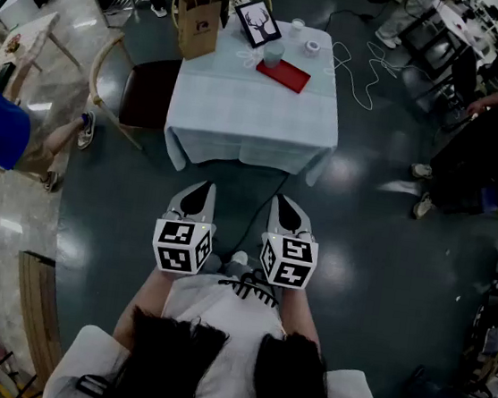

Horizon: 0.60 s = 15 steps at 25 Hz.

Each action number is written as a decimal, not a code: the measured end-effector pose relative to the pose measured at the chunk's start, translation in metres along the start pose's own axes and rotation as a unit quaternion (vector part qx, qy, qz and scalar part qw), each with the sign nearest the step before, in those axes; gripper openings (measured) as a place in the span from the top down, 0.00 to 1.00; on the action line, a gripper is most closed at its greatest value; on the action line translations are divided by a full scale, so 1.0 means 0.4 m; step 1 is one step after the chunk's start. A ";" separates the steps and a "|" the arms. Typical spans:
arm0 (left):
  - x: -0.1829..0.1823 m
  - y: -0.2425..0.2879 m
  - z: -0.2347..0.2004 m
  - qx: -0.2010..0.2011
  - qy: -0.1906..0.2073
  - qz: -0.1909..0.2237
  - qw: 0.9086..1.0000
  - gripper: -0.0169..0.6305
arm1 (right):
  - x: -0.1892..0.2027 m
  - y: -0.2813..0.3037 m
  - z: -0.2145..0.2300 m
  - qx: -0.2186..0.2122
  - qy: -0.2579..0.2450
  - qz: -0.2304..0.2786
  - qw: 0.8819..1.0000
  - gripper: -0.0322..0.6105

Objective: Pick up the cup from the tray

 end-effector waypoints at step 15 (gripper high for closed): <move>-0.011 0.012 0.021 -0.002 0.007 0.003 1.000 0.97 | -0.008 -0.005 0.017 0.005 -0.003 0.007 1.000 0.91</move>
Point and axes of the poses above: the fingertips, and each gripper's own axes: y forward along the fingers, z to its right, x out of its underside, the point moved 10 cm from there along -y, backward along the fingers, and after that the axes turned 8 degrees about y, right-handed, at the moved point
